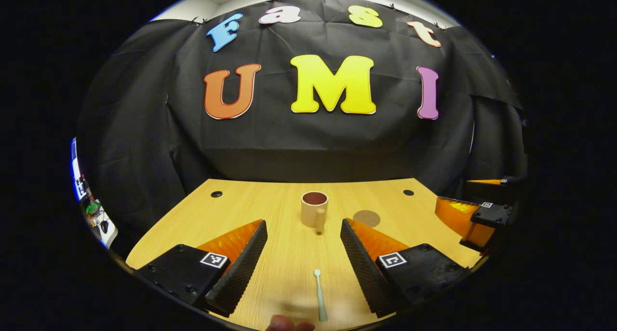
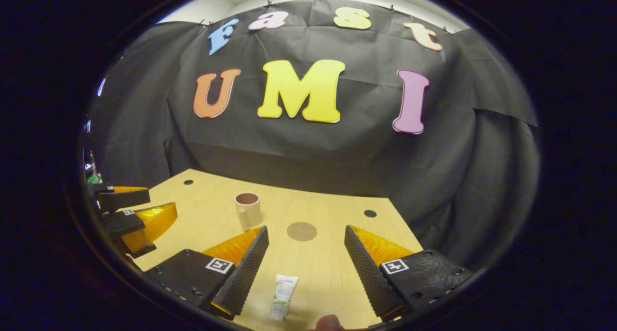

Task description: Put the toothbrush and toothpaste on the desktop into the cup, then pick up the cup and place it on the coaster on the desktop.

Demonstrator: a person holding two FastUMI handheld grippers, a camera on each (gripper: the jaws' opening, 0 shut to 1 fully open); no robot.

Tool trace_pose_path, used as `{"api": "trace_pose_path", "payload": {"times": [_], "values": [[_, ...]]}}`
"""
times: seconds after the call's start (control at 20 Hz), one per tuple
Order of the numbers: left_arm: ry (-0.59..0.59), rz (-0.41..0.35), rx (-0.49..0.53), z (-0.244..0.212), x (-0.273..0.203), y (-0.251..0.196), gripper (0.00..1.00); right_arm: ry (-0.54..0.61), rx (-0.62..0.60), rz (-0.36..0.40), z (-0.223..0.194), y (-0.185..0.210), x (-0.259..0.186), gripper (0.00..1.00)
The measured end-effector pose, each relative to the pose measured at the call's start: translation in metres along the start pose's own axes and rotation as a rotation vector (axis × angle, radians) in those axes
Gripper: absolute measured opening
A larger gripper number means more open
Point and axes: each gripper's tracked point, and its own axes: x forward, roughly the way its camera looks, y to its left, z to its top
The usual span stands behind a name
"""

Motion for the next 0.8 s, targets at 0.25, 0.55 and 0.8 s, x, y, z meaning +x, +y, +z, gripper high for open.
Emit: {"api": "trace_pose_path", "payload": {"times": [0.25,0.55,0.8], "values": [[0.083,-0.030,0.009,-0.071,0.017,-0.020,0.98,0.086,-0.010,-0.015,-0.050,-0.002,0.005,0.95],[0.198,0.006,0.012,-0.148,0.038,-0.022,0.98,0.191,-0.009,-0.033,-0.090,-0.007,-0.004,0.95],[0.216,-0.008,0.049,-0.171,0.047,-0.029,0.95,0.209,-0.031,-0.043,-0.095,-0.010,-0.007,0.98]]}}
